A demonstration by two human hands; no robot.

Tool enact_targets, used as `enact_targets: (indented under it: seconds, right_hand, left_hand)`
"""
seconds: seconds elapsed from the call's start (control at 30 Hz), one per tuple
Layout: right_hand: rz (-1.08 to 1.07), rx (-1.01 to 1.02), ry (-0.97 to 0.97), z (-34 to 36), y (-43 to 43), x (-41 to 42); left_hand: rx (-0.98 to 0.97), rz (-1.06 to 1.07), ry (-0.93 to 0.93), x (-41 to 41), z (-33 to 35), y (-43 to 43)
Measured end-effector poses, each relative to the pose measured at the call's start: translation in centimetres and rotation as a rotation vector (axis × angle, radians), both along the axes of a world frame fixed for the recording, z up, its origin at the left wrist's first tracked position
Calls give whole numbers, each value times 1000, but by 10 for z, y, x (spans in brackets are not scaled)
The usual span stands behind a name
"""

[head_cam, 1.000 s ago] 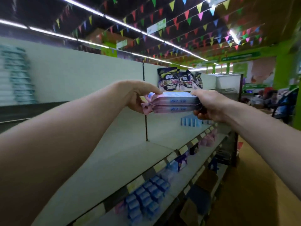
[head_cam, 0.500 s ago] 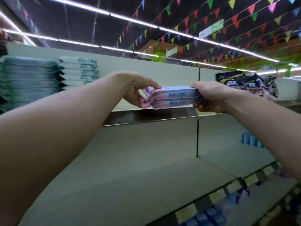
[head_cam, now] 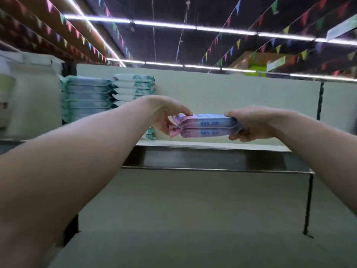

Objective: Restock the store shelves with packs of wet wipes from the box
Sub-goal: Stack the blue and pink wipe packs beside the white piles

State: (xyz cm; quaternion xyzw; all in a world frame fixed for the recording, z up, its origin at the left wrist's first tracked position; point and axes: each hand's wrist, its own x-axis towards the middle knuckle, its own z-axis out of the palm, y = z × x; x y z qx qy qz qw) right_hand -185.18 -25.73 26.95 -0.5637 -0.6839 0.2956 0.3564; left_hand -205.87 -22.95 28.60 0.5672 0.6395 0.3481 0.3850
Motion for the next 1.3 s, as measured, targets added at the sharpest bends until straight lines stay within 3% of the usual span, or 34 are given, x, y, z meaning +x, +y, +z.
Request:
enact_targets:
  seconds: [0.17, 0.57, 0.63, 0.8, 0.97, 1.1, 1.3]
  right_hand:
    - [113, -72, -45, 2, 36, -8]
    - [105, -185, -327, 9, 90, -26]
    - [104, -213, -390, 9, 92, -24]
    - [150, -217, -512, 22, 89, -15]
    - [275, -189, -619, 25, 84, -13]
    - [234, -93, -693, 15, 93, -25]
    - [233, 0, -789, 11, 101, -44]
  left_hand:
    - [4, 85, 65, -9, -5, 17]
    - [-20, 158, 243, -3, -9, 45]
    - [7, 146, 341, 0, -6, 45]
    - [231, 120, 796, -2, 9, 27]
    - [128, -207, 972, -3, 3, 18]
    - [233, -183, 1212, -5, -6, 32]
    - [219, -167, 1336, -10, -5, 48]
